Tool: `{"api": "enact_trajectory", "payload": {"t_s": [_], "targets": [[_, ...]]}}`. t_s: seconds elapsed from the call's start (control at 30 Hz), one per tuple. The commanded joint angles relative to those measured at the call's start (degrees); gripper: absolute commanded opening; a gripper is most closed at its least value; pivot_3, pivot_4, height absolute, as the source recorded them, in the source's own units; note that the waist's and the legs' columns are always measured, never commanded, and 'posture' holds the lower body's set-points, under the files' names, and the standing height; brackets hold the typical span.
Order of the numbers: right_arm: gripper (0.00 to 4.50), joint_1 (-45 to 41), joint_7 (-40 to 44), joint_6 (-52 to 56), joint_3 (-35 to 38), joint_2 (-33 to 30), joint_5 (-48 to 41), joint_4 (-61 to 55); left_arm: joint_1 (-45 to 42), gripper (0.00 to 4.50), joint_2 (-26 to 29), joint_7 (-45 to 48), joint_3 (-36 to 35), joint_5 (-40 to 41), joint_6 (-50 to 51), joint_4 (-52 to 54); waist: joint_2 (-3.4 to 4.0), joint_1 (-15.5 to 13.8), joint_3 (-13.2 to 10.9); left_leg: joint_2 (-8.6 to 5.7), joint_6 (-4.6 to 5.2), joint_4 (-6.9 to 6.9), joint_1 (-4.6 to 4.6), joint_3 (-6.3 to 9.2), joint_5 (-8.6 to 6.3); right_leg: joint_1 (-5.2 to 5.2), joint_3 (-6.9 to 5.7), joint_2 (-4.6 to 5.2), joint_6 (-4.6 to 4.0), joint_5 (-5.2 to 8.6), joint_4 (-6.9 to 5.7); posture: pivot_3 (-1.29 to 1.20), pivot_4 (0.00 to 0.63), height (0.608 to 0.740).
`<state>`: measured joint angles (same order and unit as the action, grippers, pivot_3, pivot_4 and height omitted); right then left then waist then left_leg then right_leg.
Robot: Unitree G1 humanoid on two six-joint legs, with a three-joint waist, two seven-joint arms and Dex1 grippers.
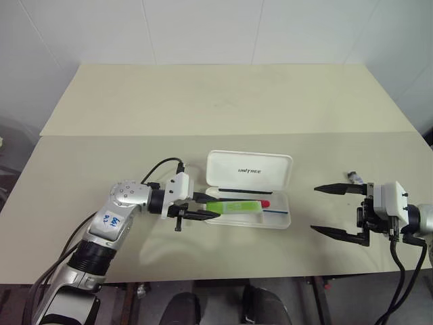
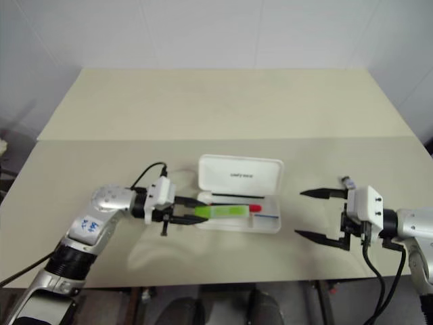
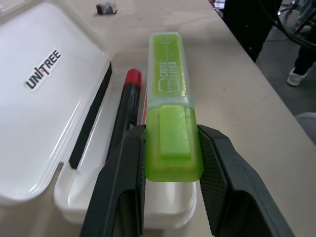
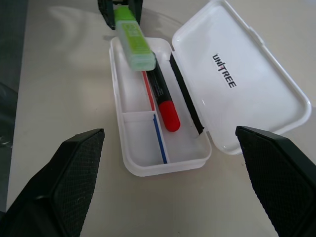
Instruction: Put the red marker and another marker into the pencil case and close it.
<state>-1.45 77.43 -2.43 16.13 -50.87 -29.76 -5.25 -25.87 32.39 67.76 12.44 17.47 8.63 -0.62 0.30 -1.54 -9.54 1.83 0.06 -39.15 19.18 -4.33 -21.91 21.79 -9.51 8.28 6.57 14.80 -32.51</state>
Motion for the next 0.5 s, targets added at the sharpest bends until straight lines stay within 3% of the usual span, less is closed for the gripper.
{"api": "enact_trajectory", "payload": {"t_s": [0.03, 0.33, 0.5], "targets": [[4.5, 0.22, -0.96, -0.15, 1.98, 0.13, -1.12, -2.14, -1.08, 1.11, -0.29, 1.29, 0.43, -0.42, -1.05, 0.41, -0.01, -0.01, 0.0, 0.0, 0.0, 0.0, 0.0, 0.0, 0.0, 0.0, 0.0, 0.0, 0.0, 0.0, 0.0, 0.0, 0.15, 0.74], [4.5, 0.25, -1.89, -0.17, 1.78, 0.46, -1.27, -2.99, -0.68, 1.11, 0.15, 2.31, 0.85, -2.28, -0.69, -0.39, -0.01, -0.02, 0.0, 0.0, 0.01, -0.03, -0.01, 0.02, 0.01, -0.04, 0.01, 0.0, 0.01, -0.01, 0.0, 0.0, 0.15, 0.74], [4.5, -0.25, -2.24, -0.21, 1.27, 0.71, -1.23, -3.21, -0.85, 2.8, -0.03, 1.75, 0.99, -3.89, -1.78, -2.34, -0.02, -0.02, -0.01, 0.0, 0.02, -0.03, -0.01, 0.02, 0.01, -0.04, 0.01, 0.0, 0.02, -0.01, 0.0, 0.0, 0.15, 0.74]]}}
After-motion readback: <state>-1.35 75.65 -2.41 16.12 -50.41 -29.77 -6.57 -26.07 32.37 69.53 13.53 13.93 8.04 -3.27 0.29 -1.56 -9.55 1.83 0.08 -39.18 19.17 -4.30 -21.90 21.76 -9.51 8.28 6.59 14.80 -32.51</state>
